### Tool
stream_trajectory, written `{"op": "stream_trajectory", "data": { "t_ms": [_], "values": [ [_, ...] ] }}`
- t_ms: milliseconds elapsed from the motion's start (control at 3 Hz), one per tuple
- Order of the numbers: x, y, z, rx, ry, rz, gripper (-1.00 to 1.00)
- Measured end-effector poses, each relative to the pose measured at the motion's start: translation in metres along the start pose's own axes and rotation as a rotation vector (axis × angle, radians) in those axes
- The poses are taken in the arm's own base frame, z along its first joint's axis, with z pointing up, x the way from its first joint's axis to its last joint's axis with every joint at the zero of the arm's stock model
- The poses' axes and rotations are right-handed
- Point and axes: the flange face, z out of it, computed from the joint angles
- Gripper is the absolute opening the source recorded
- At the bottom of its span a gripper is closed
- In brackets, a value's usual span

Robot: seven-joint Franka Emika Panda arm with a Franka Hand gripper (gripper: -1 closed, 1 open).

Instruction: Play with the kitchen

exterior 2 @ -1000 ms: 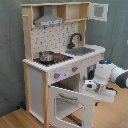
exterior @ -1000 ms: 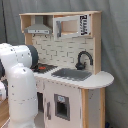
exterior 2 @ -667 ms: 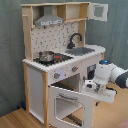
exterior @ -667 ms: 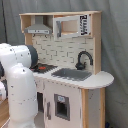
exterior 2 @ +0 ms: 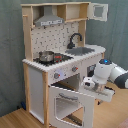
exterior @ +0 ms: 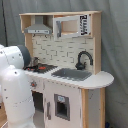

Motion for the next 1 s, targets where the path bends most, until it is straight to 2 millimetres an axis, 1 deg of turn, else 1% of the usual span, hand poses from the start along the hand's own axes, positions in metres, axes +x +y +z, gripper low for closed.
{"op": "stream_trajectory", "data": {
  "t_ms": [667,1000],
  "values": [
    [0.014,0.014,-0.016,-0.189,-0.020,0.077,1.00],
    [0.023,0.016,-0.028,-0.280,-0.021,0.115,1.00]
  ]
}}
